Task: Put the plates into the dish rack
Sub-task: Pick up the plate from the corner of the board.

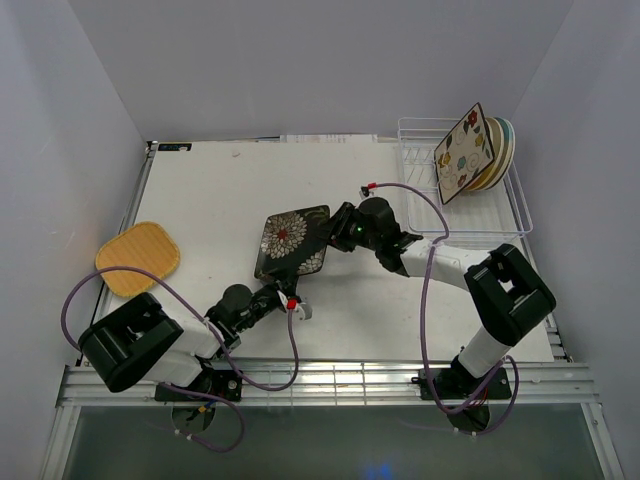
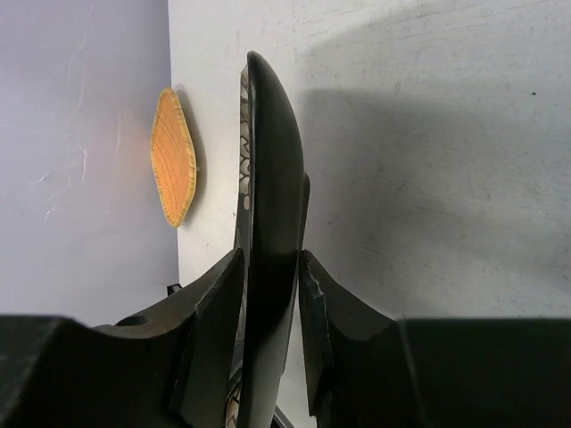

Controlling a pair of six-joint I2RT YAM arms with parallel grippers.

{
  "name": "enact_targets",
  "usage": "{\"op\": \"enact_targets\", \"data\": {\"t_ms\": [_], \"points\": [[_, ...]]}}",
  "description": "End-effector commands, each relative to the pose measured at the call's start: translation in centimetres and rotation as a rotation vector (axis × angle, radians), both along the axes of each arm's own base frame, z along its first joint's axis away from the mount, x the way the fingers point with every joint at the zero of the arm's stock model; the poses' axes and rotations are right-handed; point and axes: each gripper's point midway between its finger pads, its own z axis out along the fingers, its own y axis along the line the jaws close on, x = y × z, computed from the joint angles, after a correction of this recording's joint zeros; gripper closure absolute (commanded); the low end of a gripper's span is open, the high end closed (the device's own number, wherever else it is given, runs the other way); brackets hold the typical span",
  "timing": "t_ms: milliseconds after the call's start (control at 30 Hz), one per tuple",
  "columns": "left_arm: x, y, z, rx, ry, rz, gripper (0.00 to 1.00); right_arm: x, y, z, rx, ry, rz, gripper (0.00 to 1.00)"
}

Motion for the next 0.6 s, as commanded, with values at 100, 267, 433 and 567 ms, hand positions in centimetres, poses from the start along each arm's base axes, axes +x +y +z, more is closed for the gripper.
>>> {"op": "enact_targets", "data": {"t_ms": [100, 267, 433, 567], "points": [[0.1, -0.1, 9.7, -0.196, -0.311, 0.017, 1.00, 1.1, 1.8, 2.5, 0.062, -0.051, 0.024, 0.62], [0.1, 0.1, 10.1, -0.206, -0.320, 0.027, 1.00, 1.3, 1.8, 2.3, 0.046, -0.049, 0.016, 0.61], [-0.1, 0.2, 10.7, -0.220, -0.330, 0.027, 0.99, 1.4, 2.2, 2.2, 0.045, -0.048, 0.018, 0.64], [-0.3, 0.3, 11.1, -0.228, -0.339, 0.027, 0.99, 1.4, 2.5, 2.3, 0.042, -0.054, 0.023, 0.76]]}}
